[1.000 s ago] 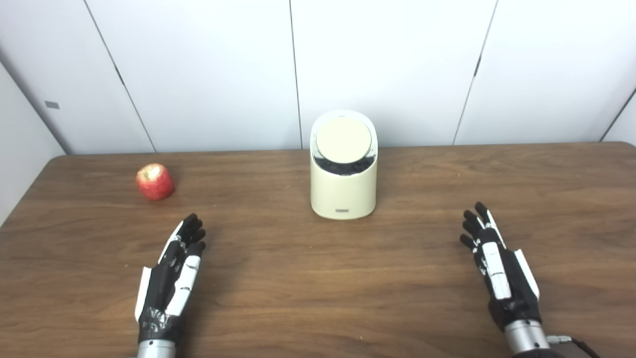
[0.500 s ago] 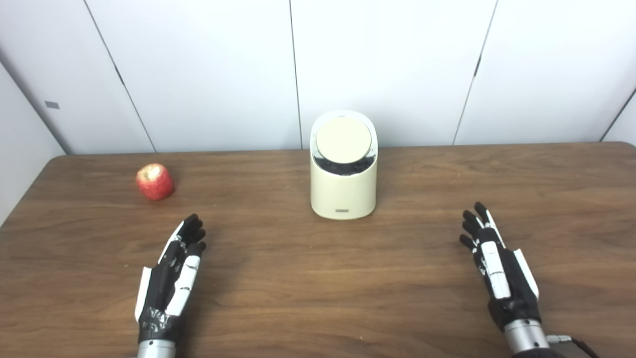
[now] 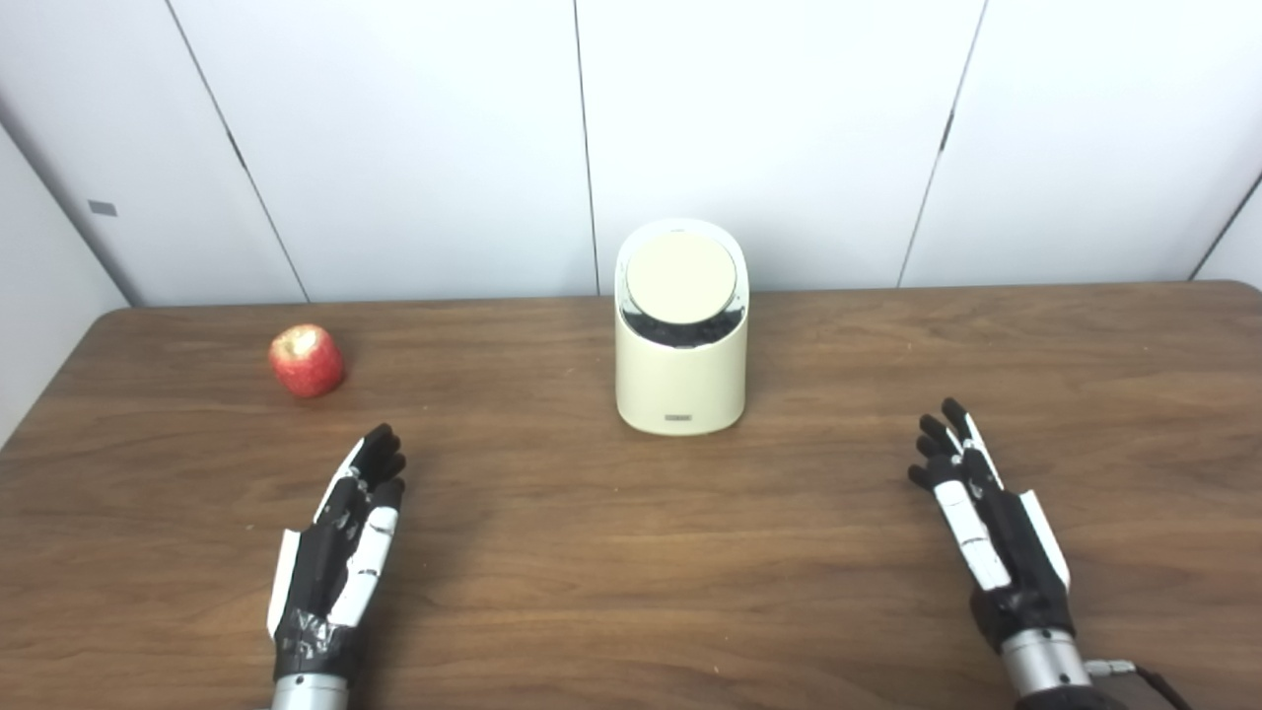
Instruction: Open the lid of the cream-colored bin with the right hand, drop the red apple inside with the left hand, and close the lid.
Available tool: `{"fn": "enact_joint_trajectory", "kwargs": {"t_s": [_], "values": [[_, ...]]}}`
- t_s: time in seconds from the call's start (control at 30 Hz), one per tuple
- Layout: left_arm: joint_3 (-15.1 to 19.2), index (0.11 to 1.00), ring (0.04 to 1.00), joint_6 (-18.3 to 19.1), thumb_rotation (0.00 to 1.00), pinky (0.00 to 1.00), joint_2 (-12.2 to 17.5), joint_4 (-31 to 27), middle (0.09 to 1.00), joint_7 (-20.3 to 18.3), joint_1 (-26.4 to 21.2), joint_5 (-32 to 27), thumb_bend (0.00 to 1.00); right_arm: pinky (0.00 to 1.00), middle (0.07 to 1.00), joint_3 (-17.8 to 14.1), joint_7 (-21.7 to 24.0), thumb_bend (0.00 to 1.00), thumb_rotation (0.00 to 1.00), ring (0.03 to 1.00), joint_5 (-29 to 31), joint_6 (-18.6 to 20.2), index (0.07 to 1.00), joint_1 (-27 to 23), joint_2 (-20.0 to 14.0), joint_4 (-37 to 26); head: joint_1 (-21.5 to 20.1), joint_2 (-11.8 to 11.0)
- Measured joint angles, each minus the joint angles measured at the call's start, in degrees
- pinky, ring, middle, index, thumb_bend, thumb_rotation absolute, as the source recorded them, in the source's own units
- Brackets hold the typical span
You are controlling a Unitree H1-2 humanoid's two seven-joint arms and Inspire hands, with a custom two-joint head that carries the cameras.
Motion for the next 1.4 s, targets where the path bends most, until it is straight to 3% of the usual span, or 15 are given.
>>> {"fn": "enact_joint_trajectory", "kwargs": {"t_s": [0.1, 0.33, 0.9, 1.07, 1.27, 1.4], "values": [[0.0, 0.93, 0.926, -0.05, 0.65, 0.94, -0.01, 0.11, 0.926, -0.1, -0.07, -0.19, 0.41, 0.8, 0.909, 0.31, -0.12, 0.66, 0.64, 0.896, -1.45, 0.82, 0.952, -1.83, -0.15, 0.84, -0.62, -0.35], [-0.08, 0.937, 0.934, -1.13, 0.7, 0.95, -0.11, 0.41, 0.934, -0.1, -0.37, -0.18, 0.37, 0.87, 0.909, 2.44, -0.09, 0.73, 0.69, 0.908, -7.52, 3.39, 0.948, -8.8, -1.34, 2.36, -1.41, -1.67], [-0.32, 0.938, 0.934, -2.05, 0.68, 0.94, -0.1, 0.5, 0.936, -0.12, -0.28, 0.02, 0.36, 0.92, 0.929, 2.29, -0.01, 0.8, 0.56, 0.923, -8.4, 9.15, 0.96, -25.09, -2.04, 6.98, -0.62, -1.85], [-0.41, 0.936, 0.928, -2.05, 0.66, 0.93, -0.1, 0.42, 0.932, -0.15, -0.25, 0.02, 0.36, 0.9, 0.928, 2.86, 0.0, 0.87, 0.57, 0.917, -8.53, 9.53, 0.962, -28.97, -2.03, 9.38, -0.35, -1.85], [-0.57, 0.94, 0.928, -2.03, 0.63, 0.93, -0.1, 0.02, 0.933, -0.09, -0.01, 0.8, 0.36, 0.83, 0.909, 4.62, 0.0, 0.87, 0.42, 0.907, -9.35, 10.91, 0.933, -32.36, -1.79, 11.72, 0.96, -1.32], [-0.73, 0.942, 0.93, -2.02, 0.59, 0.93, -0.1, -0.11, 0.933, -0.09, 0.06, 1.17, 0.36, 0.84, 0.934, 5.2, 0.04, 0.89, 0.37, 0.926, -9.67, 10.83, 0.948, -35.96, -1.81, 14.88, 1.14, -1.23]]}}
